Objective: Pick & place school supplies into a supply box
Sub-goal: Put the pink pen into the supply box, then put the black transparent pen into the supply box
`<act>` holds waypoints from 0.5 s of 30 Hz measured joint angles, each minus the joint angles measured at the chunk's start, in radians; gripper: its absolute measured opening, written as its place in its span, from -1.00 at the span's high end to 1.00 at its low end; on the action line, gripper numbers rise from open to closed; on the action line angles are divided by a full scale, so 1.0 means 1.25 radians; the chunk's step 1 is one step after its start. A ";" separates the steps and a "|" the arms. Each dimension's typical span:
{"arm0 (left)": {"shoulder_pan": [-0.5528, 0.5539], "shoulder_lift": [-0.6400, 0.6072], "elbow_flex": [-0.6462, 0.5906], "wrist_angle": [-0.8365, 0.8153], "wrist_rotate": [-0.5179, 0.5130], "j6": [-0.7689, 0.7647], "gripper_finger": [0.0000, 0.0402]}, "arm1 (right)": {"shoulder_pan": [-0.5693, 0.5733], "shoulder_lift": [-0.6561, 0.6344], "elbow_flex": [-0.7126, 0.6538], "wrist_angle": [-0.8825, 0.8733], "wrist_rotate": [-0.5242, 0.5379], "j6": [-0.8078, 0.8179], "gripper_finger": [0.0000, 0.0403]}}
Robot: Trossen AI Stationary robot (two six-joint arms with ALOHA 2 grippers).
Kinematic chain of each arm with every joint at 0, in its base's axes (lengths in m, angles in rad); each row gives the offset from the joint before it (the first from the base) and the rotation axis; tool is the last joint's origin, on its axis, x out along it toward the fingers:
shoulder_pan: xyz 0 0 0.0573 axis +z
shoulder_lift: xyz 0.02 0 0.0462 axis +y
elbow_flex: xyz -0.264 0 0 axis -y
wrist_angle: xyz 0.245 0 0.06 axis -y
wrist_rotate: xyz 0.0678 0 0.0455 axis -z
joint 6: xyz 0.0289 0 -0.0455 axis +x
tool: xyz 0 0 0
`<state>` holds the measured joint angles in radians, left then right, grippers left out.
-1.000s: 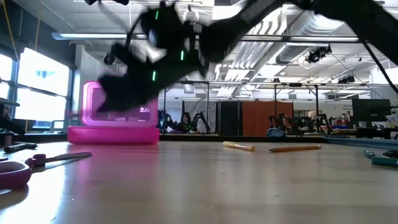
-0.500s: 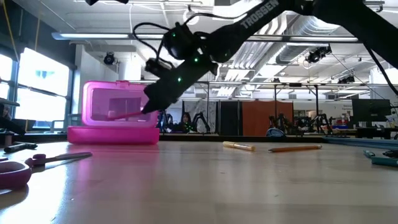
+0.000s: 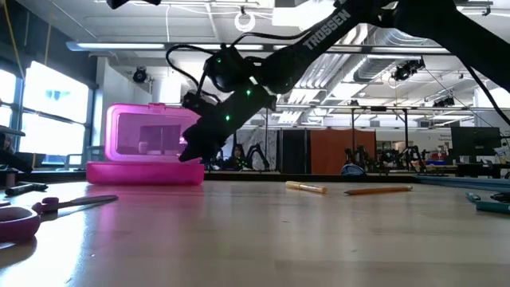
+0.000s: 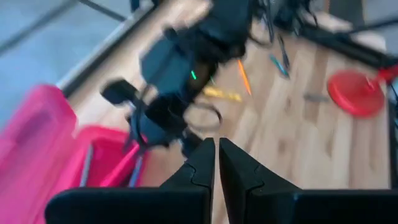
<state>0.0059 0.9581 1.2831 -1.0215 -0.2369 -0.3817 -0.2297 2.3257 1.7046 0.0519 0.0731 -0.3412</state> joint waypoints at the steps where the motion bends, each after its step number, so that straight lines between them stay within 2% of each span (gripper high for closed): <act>1: 0.000 0.000 0.000 -0.017 0.024 0.004 0.72 | 0.001 0.000 0.000 0.005 0.000 0.003 0.67; 5: 0.000 0.014 0.000 -0.124 0.144 0.005 0.72 | 0.005 -0.006 0.000 0.037 -0.014 0.009 0.58; 8: 0.000 0.033 -0.001 -0.257 0.207 0.008 0.72 | 0.016 -0.006 0.001 0.058 -0.014 0.012 0.55; 12: 0.000 0.068 -0.031 -0.419 0.224 0.008 0.72 | 0.040 -0.007 0.001 0.067 -0.016 0.019 0.54; 15: 0.000 0.093 -0.095 -0.430 0.225 0.012 0.72 | 0.063 -0.015 0.001 0.054 -0.016 0.016 0.53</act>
<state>0.0055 1.0745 1.1647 -1.5589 0.0443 -0.3671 -0.1507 2.3064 1.7054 0.1196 0.0532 -0.3216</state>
